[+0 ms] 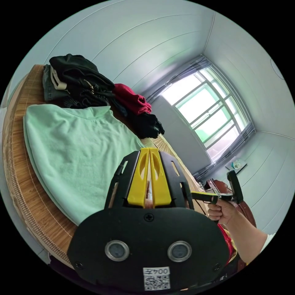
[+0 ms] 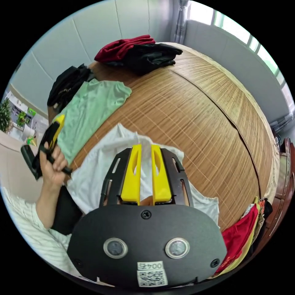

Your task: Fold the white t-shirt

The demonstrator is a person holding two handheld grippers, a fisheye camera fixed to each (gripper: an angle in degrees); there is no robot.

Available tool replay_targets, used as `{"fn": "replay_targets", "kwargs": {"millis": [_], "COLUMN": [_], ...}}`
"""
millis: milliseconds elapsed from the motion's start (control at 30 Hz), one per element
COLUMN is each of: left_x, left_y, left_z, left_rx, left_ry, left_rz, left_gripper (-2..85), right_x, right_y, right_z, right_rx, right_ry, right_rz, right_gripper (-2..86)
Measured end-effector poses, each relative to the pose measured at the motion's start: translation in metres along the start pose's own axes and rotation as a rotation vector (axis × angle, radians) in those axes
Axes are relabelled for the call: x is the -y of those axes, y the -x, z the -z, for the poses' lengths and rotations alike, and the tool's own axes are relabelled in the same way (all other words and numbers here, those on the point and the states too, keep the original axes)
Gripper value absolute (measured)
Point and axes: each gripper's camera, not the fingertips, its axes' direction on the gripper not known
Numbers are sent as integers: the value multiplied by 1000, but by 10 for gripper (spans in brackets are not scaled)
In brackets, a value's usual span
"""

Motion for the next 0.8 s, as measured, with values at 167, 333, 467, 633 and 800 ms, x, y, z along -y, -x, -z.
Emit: {"fn": "replay_targets", "kwargs": {"millis": [167, 333, 467, 633, 800], "left_x": [-7, -12, -18, -17, -18], "left_y": [-10, -15, -21, -23, -22], "left_z": [1, 4, 4, 7, 7], "left_rx": [0, -5, -5, 4, -15], "left_ry": [16, 18, 36, 30, 46], "left_rz": [-25, -28, -49, -63, -38], "left_gripper": [2, 2, 2, 3, 2], "right_x": [-109, -128, -87, -38, -35], "right_y": [30, 42, 59, 143, 227], "right_z": [-38, -38, -55, -81, -113], "right_rx": [-41, 182, 191, -140, -458], "right_ry": [147, 63, -37, 18, 134], "right_rz": [157, 22, -31, 299, 735], "right_gripper": [75, 90, 100, 111, 119]}}
